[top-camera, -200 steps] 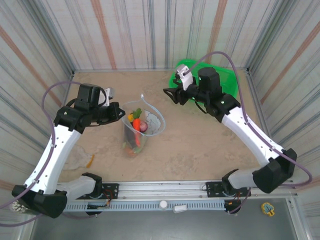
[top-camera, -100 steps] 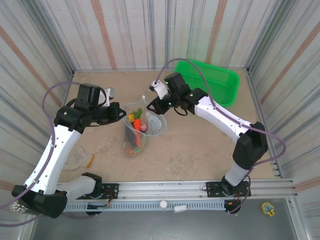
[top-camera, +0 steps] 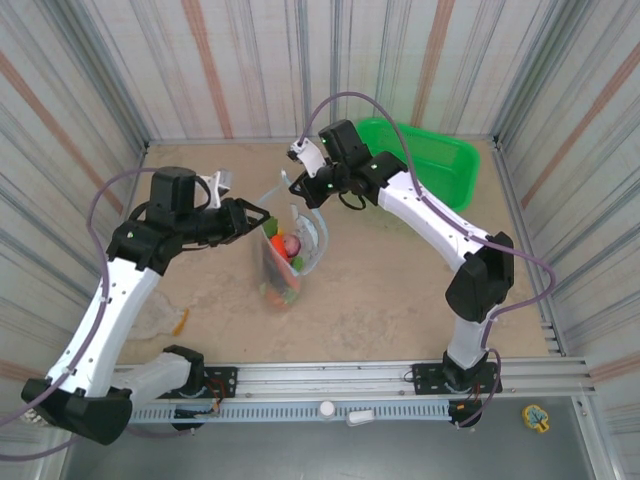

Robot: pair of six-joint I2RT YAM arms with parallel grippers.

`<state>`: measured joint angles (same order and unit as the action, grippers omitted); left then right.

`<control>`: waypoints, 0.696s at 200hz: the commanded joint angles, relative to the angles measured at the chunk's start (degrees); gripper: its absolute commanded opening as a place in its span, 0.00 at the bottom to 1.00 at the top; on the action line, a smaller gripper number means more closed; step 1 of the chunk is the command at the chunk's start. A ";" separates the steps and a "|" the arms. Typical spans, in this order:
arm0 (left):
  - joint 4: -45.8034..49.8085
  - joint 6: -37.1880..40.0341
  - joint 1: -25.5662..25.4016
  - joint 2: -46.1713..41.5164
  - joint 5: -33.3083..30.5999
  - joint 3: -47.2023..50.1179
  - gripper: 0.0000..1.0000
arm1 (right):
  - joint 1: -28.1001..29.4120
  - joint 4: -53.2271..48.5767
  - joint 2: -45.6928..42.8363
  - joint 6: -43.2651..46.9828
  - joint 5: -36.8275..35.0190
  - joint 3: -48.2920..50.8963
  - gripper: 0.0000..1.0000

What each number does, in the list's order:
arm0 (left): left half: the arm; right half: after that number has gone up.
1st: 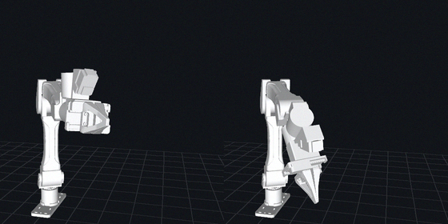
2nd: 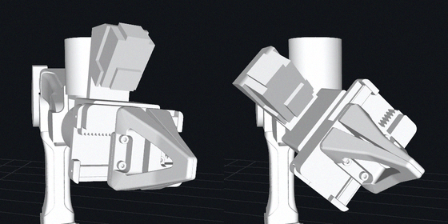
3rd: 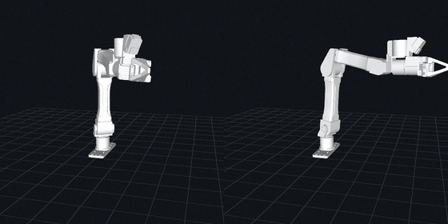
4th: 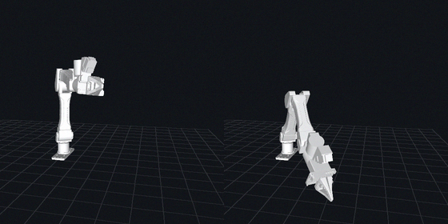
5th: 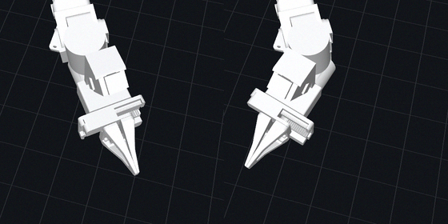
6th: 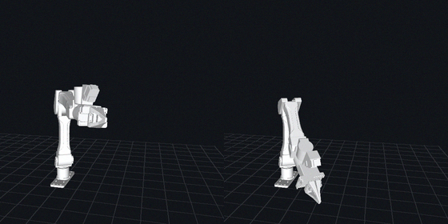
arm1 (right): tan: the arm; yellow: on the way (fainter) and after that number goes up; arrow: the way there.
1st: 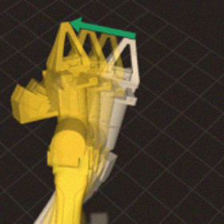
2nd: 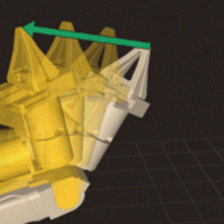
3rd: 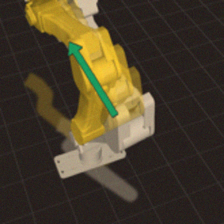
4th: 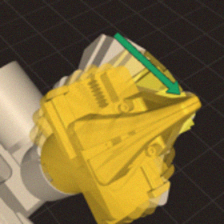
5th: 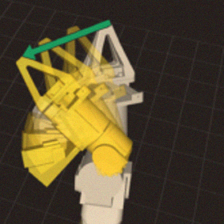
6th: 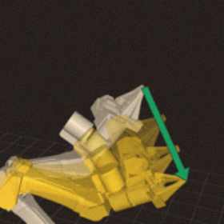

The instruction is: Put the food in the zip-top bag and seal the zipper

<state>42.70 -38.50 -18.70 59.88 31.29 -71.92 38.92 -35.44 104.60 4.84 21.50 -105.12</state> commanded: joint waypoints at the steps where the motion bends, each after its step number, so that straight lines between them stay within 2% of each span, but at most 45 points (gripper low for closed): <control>1: -2.33 2.54 0.24 -3.19 -3.20 -4.88 0.67 | -0.58 0.58 -1.32 6.74 4.92 -4.60 0.00; 12: -1.63 4.87 0.22 -3.76 -5.87 -6.73 0.69 | -0.73 0.47 -1.12 8.79 6.21 -6.03 0.00; 45: -0.45 10.22 0.24 -4.16 -18.37 -8.90 0.66 | -0.98 -0.65 -1.06 19.21 8.51 -9.17 0.00; 72: -3.34 15.68 0.18 -3.62 -24.02 -6.62 0.68 | -2.19 -4.26 -0.49 26.04 12.95 -12.58 0.00; 88: -8.73 20.49 -0.96 -3.43 -23.54 -1.69 0.70 | -2.79 -8.69 0.08 32.53 14.61 -14.52 0.00; 104: -13.26 28.62 -4.01 -3.85 -25.74 2.96 0.70 | -3.12 -12.08 0.04 38.47 14.78 -14.54 0.00; 118: -18.66 32.53 -4.21 -4.72 -27.54 7.66 0.70 | -3.79 -14.55 -0.24 42.52 16.95 -13.79 0.00; 130: -21.61 35.65 -3.44 -4.74 -25.13 10.19 0.70 | -4.11 -14.33 -1.07 44.11 17.98 -11.70 0.00; 139: -23.57 37.82 -2.79 -4.48 -21.23 11.45 0.65 | -4.11 -13.51 -1.91 45.19 18.98 -9.47 0.00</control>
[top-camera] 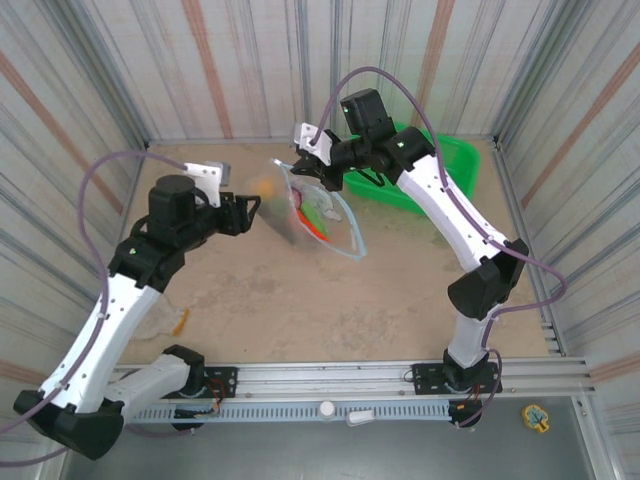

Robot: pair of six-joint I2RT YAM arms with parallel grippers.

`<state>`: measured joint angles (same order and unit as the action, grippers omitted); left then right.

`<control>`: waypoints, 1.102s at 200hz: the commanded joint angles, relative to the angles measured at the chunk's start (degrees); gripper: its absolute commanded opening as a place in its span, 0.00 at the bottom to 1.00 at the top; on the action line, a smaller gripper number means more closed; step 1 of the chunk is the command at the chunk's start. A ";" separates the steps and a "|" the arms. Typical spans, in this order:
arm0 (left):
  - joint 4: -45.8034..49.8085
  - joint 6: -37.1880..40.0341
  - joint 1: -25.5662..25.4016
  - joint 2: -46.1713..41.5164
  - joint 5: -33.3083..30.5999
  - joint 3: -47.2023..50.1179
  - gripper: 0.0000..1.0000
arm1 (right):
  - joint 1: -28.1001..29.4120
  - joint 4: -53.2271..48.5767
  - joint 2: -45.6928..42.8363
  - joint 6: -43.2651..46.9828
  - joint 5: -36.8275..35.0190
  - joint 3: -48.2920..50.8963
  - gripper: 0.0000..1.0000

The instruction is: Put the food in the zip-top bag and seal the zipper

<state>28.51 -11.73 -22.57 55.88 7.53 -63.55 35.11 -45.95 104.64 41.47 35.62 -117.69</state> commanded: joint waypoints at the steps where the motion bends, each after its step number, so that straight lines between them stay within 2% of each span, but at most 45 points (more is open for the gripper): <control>1: -9.68 11.30 1.14 -0.45 3.08 3.21 0.65 | -0.31 -2.87 -2.10 8.63 5.01 3.44 0.00; 12: -14.16 14.41 1.89 -0.09 9.57 5.20 0.55 | -0.42 -0.64 -3.49 8.67 6.72 6.64 0.00; 21: -16.76 15.89 2.02 0.58 13.10 6.03 0.52 | -0.47 0.85 -4.30 8.41 7.97 8.36 0.00; 41: -21.24 19.06 2.08 1.38 18.41 7.88 0.54 | -0.57 2.76 -5.54 7.73 10.10 11.81 0.00; 59: -30.24 21.46 2.04 0.34 24.09 13.48 0.58 | -0.62 4.38 -6.55 6.99 11.43 13.97 0.00; 99: -37.87 22.88 3.84 0.76 34.43 17.85 0.54 | -1.18 7.11 -8.40 5.39 13.82 17.41 0.00; 121: -40.54 21.61 4.28 2.09 37.30 17.95 0.47 | -1.36 8.80 -9.50 4.42 15.01 19.17 0.00; 144: -42.17 20.46 4.42 3.80 40.68 17.04 0.25 | -1.76 9.73 -10.40 3.88 15.53 20.63 0.00; 164: -41.28 20.34 4.45 5.03 44.23 15.81 0.17 | -2.28 10.80 -11.13 2.99 15.74 21.99 0.00; 194: -41.50 20.60 4.46 5.36 44.66 15.91 0.02 | -2.85 12.34 -11.76 1.48 16.50 23.22 0.00; 220: -41.04 21.06 4.46 4.54 44.46 15.76 0.00 | -2.77 12.51 -11.74 0.44 15.96 23.15 0.00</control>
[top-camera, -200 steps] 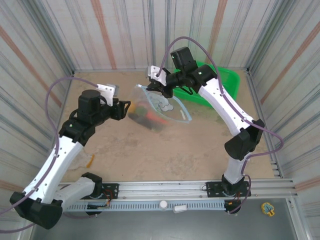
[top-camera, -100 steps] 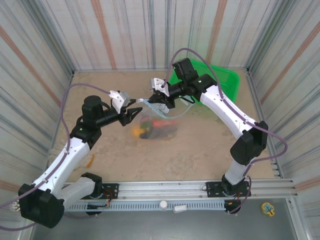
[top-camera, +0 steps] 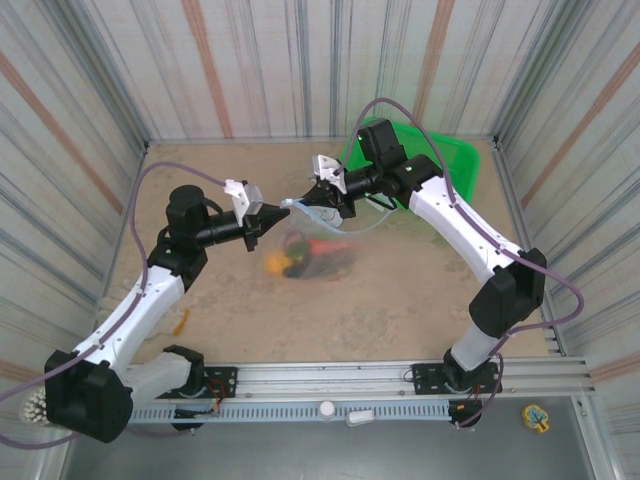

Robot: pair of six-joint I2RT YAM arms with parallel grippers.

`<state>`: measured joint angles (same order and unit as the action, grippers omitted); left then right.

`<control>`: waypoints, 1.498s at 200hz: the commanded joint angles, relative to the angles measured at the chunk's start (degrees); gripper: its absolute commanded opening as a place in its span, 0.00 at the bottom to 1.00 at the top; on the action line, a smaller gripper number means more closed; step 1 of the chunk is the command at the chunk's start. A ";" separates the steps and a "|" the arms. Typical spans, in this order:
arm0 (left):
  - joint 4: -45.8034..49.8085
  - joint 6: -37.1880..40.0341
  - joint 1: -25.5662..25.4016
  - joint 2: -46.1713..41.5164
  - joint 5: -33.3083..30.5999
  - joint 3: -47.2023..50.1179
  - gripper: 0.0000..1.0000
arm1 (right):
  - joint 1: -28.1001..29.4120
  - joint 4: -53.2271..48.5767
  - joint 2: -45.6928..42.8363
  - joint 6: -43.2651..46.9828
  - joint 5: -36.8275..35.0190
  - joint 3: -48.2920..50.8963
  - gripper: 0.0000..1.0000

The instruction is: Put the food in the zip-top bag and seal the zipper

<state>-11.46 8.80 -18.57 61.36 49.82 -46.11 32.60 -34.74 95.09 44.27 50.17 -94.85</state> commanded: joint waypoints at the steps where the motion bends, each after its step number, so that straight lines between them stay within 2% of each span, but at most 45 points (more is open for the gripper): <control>1: -1.04 0.57 0.46 -1.05 2.19 -1.65 0.00 | -0.26 1.23 -2.19 -2.40 1.37 0.29 0.00; 15: -0.89 0.64 0.46 -1.53 1.93 -1.79 0.00 | -0.26 0.77 -2.21 -2.59 1.01 0.21 0.00; 26: -0.45 0.65 0.46 -1.86 1.38 -1.97 0.09 | -0.26 0.30 -2.24 -2.70 1.14 0.10 0.00; 35: -0.27 0.86 0.45 -2.11 1.37 -1.99 0.12 | -0.21 0.20 -2.21 -2.87 1.15 0.10 0.00; 70: 2.39 1.57 0.14 -1.60 1.42 -3.20 0.15 | 0.52 0.46 -2.20 -3.40 0.94 0.19 0.00; 107: 2.92 2.10 -0.41 -1.83 0.55 -3.29 0.15 | 1.40 0.27 -1.68 -3.63 0.41 0.02 0.00; 123: 3.54 2.10 -0.63 -1.95 0.63 -3.72 0.10 | 1.76 0.31 -1.40 -3.68 0.17 0.02 0.00; 138: 3.87 2.25 -0.94 -2.13 0.36 -3.73 0.00 | 2.01 0.30 -1.45 -4.10 -0.10 0.01 0.00; 154: 4.69 2.96 -1.03 -2.37 0.51 -3.65 0.00 | 1.89 0.13 -1.48 -5.05 -1.32 -0.32 0.00; 171: 4.62 3.57 -1.04 -3.36 -0.22 -2.77 0.00 | 1.86 -0.67 -2.30 -5.17 -3.52 -0.91 0.20; 184: 4.13 3.93 -0.96 -3.94 -1.20 -1.85 0.00 | 1.19 -2.19 -3.26 -5.08 -3.94 -2.13 0.27; 205: 4.30 4.43 -0.96 -4.21 -1.67 -1.12 0.00 | -0.38 -5.86 -3.95 -4.92 -1.73 -5.53 0.29; 231: 3.29 4.03 -1.02 -4.17 -1.16 -0.39 0.00 | 0.32 -11.39 -3.33 -3.45 0.35 -9.69 0.30; 299: 3.11 4.23 -0.99 -4.21 -0.35 -0.38 0.00 | 4.48 -13.51 0.20 -3.47 1.40 -12.20 0.37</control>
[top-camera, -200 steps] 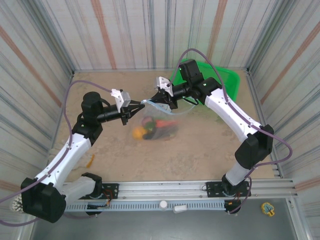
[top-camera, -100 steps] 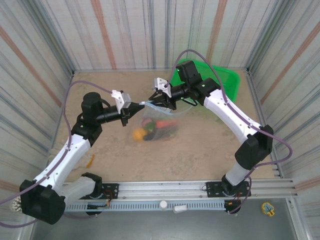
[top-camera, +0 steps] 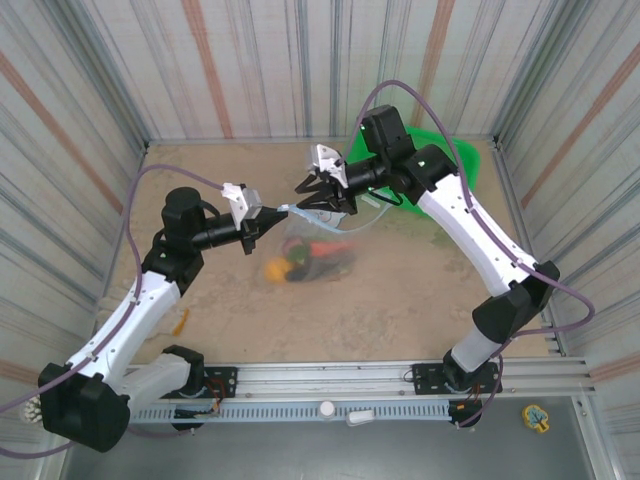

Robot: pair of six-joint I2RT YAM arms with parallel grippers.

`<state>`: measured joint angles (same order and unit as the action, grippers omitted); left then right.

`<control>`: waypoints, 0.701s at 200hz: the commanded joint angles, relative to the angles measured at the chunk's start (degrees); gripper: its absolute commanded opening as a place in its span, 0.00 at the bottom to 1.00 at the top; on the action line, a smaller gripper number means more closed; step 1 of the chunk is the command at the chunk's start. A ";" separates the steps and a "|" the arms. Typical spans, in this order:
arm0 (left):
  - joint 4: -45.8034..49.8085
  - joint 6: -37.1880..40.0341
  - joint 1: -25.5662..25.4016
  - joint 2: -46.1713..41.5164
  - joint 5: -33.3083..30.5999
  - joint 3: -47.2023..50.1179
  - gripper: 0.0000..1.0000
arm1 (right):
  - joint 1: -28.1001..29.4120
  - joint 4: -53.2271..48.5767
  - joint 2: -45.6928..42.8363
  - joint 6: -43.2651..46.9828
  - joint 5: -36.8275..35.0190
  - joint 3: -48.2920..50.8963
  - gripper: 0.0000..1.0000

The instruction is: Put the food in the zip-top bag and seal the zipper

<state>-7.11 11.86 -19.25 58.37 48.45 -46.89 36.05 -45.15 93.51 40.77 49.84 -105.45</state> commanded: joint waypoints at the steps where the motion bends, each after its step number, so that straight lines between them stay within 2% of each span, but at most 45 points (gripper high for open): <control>1: -1.24 1.16 -0.33 -1.27 1.12 0.41 0.00 | 1.03 -3.06 1.85 0.02 1.78 -1.60 0.37; 43: -1.26 0.95 -0.33 -2.03 1.10 0.30 0.00 | 2.03 -3.56 4.02 -0.45 2.27 -5.14 0.38; 79: -1.28 1.40 -0.35 -2.28 0.88 0.75 0.00 | 2.49 -4.44 6.38 -1.25 2.21 -7.24 0.32; 140: -1.50 1.43 -0.29 -2.42 0.60 0.66 0.00 | 3.26 -5.59 8.42 -1.30 1.66 -7.58 0.29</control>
<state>-7.11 12.23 -19.25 57.30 48.45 -46.46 39.00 -48.64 101.06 40.53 51.03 -111.70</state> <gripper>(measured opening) 0.049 0.299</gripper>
